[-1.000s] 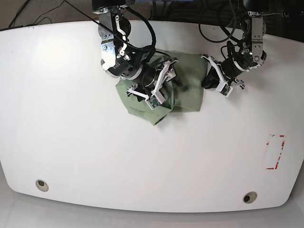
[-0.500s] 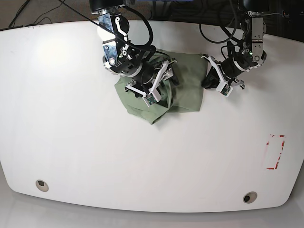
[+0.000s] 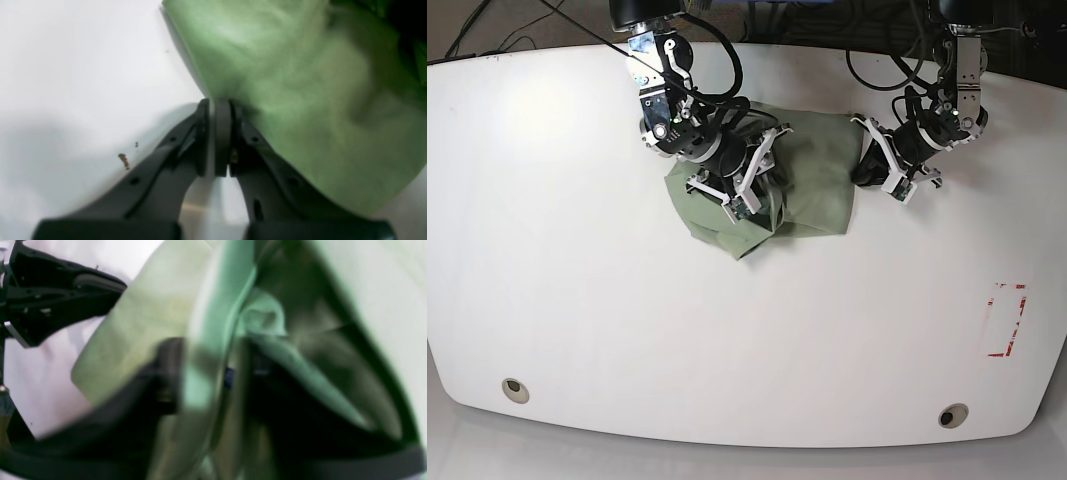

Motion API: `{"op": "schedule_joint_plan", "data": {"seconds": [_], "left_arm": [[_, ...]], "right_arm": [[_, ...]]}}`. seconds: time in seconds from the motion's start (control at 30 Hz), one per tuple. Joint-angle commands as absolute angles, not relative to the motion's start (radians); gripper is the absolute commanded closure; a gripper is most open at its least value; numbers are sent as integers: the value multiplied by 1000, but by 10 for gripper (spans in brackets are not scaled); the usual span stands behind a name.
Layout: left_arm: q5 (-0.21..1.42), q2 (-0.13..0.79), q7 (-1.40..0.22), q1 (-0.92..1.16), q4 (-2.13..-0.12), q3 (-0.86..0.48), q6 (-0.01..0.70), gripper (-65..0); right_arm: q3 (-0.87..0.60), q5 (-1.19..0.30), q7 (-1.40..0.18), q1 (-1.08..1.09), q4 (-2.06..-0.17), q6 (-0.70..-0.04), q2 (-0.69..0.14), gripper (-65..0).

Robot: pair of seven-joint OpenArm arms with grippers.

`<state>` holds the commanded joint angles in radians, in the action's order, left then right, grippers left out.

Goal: Layout the t-shirt on the table in an organized manner, then fold the t-shirt properly
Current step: 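Press the right gripper onto the bundle and tuck the folded end under, then grasp the bundle's edges with both grippers and lift them inward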

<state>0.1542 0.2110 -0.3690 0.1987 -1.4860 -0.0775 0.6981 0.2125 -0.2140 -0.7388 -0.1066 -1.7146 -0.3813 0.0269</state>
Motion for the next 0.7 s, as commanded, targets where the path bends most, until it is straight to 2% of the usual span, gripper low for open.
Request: {"op": "schedule_joint_plan", "data": {"seconds": [0.27, 0.47, 0.7], "left_arm": [[154, 211, -371, 199, -1483, -77, 698, -25], [153, 211, -374, 199, -1483, -77, 698, -25], [153, 211, -375, 199, -1481, -77, 698, -25]], "right_arm": [[278, -216, -745, -110, -1776, -380, 28, 0], [371, -223, -811, -105, -1857, -317, 36, 0], [469, -219, -814, -85, -1877, -311, 84, 0]]}}
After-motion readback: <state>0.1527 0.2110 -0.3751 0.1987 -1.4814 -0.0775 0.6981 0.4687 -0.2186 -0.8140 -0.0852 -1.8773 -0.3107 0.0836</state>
